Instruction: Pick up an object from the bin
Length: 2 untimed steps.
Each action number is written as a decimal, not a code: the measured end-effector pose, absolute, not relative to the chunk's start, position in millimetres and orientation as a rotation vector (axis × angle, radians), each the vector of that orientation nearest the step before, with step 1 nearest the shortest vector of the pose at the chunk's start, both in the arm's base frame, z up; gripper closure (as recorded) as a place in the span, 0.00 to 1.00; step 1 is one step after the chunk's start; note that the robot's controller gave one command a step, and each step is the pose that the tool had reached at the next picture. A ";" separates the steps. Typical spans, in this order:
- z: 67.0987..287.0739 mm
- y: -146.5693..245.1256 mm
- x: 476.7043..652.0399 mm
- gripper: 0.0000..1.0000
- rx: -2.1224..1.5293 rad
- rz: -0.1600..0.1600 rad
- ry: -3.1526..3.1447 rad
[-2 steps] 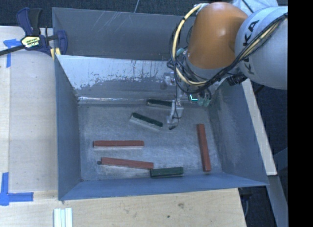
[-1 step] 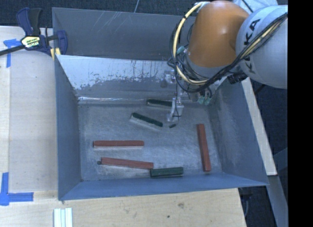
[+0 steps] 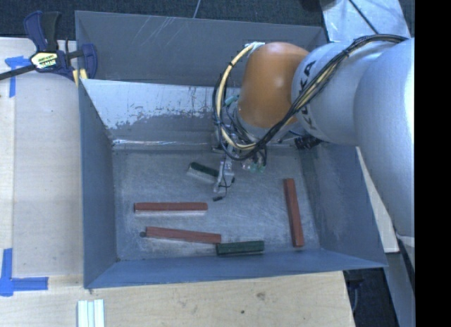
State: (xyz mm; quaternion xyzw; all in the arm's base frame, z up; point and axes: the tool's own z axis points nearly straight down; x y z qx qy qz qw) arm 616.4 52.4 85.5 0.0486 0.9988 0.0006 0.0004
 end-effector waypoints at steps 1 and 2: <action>80.3 52.0 619.5 0.00 0.121 0.000 3.134; 102.0 59.4 624.7 0.00 0.132 0.002 3.132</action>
Offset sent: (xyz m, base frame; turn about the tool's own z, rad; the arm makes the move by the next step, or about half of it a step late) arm 0.0065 0.0071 0.0145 -0.0119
